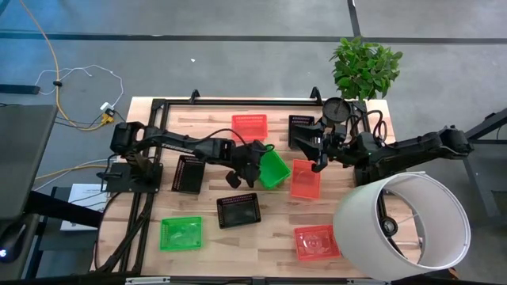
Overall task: Stack baskets by color
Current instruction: Stack the green basket on the green basket
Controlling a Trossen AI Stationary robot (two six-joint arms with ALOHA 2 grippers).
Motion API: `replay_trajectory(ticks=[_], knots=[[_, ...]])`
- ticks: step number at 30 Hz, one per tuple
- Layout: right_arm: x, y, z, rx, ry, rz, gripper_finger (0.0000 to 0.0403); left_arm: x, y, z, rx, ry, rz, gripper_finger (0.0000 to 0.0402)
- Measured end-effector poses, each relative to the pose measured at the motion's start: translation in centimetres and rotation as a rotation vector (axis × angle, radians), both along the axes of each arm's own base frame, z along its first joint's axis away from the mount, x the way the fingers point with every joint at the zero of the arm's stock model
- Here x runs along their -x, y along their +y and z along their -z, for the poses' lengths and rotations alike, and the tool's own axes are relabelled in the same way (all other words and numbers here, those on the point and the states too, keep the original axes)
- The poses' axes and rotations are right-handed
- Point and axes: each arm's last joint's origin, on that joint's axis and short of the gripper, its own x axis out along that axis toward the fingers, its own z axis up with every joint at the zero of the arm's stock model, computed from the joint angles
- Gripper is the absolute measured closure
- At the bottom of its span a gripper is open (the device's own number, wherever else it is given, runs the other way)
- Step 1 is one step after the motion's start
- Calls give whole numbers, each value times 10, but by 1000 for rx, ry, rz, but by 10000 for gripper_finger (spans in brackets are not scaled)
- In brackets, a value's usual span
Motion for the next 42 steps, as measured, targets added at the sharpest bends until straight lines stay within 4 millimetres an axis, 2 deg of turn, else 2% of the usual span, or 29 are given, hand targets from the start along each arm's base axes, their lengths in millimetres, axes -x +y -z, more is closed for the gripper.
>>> replay_trajectory(ticks=[7,13,21,26,28,30,35,39,42], knots=[[0,0,0,2,0,-4,190,12,0,-31,27,-99,-100,195],[0,0,0,15,3,-2,190,37,-3,-70,116,-206,-261,172],[0,0,0,50,11,13,190,95,-10,-144,408,-528,-511,165],[0,0,0,50,11,13,190,134,-15,-178,590,-739,-578,165],[0,0,0,50,11,13,190,147,-19,-180,664,-838,-578,165],[0,0,0,50,11,12,190,158,-23,-174,726,-931,-564,165],[0,0,0,51,11,11,190,181,-34,-139,853,-1122,-545,165],[0,0,0,51,14,11,190,189,-38,-113,874,-1150,-562,165],[-1,0,1,52,25,10,190,191,-39,-105,873,-1140,-558,165]])
